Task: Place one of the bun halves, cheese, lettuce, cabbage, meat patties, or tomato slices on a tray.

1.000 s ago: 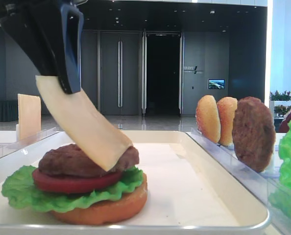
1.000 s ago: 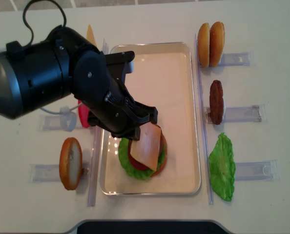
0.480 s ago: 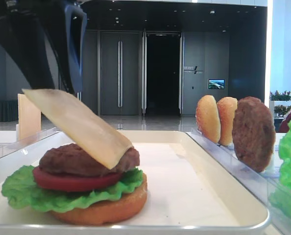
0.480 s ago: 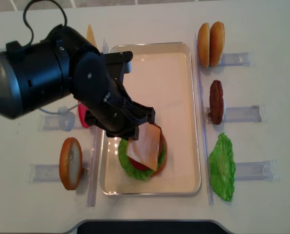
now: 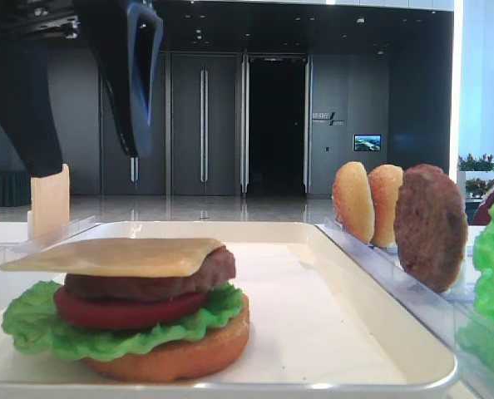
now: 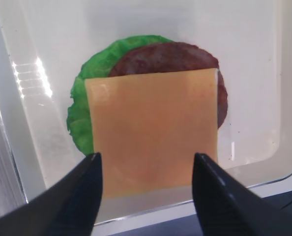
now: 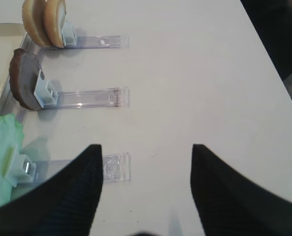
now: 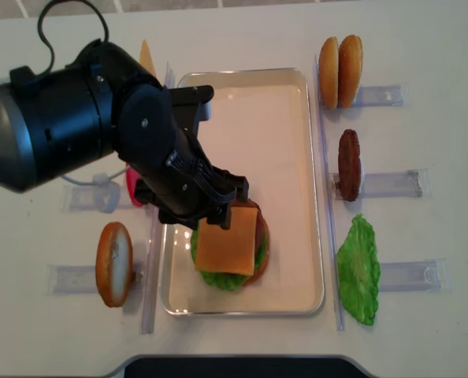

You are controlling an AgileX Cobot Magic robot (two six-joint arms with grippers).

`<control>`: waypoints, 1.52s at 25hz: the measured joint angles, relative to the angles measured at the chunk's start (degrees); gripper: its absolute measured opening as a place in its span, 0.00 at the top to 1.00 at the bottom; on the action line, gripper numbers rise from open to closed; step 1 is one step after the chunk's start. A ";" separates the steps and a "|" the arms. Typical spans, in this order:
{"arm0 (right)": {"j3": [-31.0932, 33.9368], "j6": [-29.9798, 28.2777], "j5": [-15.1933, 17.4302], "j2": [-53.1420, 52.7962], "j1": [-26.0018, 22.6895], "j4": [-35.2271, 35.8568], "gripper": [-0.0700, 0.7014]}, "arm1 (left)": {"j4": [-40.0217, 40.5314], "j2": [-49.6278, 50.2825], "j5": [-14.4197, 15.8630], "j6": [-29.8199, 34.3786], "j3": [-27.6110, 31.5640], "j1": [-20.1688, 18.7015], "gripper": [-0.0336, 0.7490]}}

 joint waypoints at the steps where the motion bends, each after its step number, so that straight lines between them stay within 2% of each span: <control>1: 0.00 0.00 0.00 0.00 0.00 0.00 0.38 | 0.14 0.00 0.13 0.00 0.00 0.00 0.38; 5: 0.00 0.00 0.00 0.00 0.00 0.00 0.38 | 1.12 0.00 1.79 0.00 -0.09 0.00 0.20; 8: 0.00 0.00 0.00 0.00 0.00 0.00 0.38 | 2.08 0.00 4.57 0.00 -1.04 0.00 0.14; 16: 0.00 0.00 0.00 0.00 0.00 0.00 0.38 | 3.65 0.00 13.73 1.41 -5.41 0.00 0.12; 19: 0.00 0.00 0.00 0.00 0.00 0.00 0.38 | 4.01 0.00 18.68 2.81 -6.74 1.14 0.12; 21: 0.00 0.00 0.00 0.00 0.00 0.00 0.38 | 4.29 0.00 20.42 4.12 -7.68 2.24 0.12; 28: 0.00 0.00 0.00 0.00 0.00 0.00 0.38 | 3.89 -0.65 21.17 9.60 -9.69 7.84 0.12; 38: 0.00 0.00 0.00 0.00 0.00 0.00 0.38 | 3.50 -0.65 21.17 16.18 -9.69 18.43 0.12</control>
